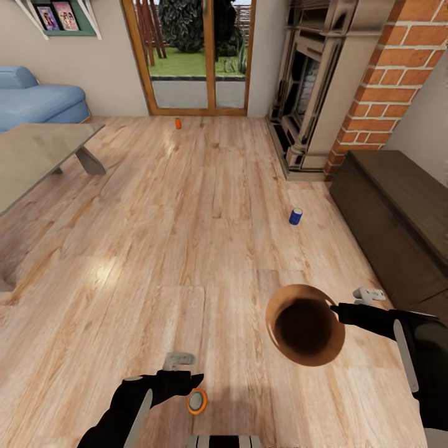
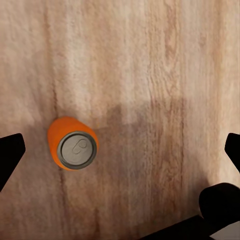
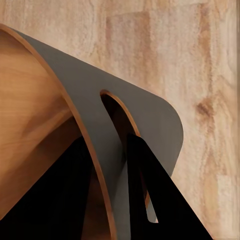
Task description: Put the three can of soda from the living room inside the tash can in the kitchen.
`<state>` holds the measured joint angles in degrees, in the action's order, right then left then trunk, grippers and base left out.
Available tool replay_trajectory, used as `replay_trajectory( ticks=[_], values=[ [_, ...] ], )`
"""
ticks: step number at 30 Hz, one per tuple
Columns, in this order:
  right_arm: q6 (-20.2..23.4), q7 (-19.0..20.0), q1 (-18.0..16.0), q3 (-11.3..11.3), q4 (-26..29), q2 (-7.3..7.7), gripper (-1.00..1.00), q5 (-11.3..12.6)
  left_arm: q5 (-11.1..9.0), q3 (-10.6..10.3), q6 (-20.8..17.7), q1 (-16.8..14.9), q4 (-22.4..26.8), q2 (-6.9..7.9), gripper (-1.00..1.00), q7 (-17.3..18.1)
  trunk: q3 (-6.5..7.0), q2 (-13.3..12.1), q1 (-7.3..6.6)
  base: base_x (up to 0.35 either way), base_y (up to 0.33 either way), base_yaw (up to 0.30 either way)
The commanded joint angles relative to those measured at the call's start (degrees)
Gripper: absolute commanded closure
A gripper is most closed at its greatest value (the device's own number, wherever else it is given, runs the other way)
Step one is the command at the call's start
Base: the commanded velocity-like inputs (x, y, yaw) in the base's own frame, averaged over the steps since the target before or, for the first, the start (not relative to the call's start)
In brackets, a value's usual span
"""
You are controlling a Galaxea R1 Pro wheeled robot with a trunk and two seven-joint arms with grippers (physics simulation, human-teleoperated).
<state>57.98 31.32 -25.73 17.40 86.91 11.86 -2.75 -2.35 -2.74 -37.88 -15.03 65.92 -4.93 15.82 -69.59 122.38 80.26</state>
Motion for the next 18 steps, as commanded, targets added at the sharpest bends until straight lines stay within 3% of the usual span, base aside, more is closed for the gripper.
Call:
replay_trajectory(
  ticks=[1, 9, 18],
  values=[
    [0.30, -0.01, -0.02, 0.00, 0.02, 0.00, 1.00, 1.18, -0.04, -0.01, 0.00, 0.00, 0.00, 0.00, -1.00, 0.00, -0.09, 0.00, -0.01, 0.000, 0.000, -0.122],
    [0.29, -0.11, -0.02, -0.01, 0.02, -0.03, 1.00, 1.17, -0.40, 0.16, 0.31, 0.00, 0.01, 0.09, -1.00, 0.08, -0.80, 0.00, -0.01, 0.000, 0.000, -0.098],
    [0.21, -0.26, -0.02, 0.01, -0.09, -0.22, 1.00, 1.20, -0.46, 0.54, 0.42, 0.00, 0.11, 0.19, -1.00, 0.16, -1.21, 0.00, -0.01, 0.000, 0.000, -0.013]
  ],
)
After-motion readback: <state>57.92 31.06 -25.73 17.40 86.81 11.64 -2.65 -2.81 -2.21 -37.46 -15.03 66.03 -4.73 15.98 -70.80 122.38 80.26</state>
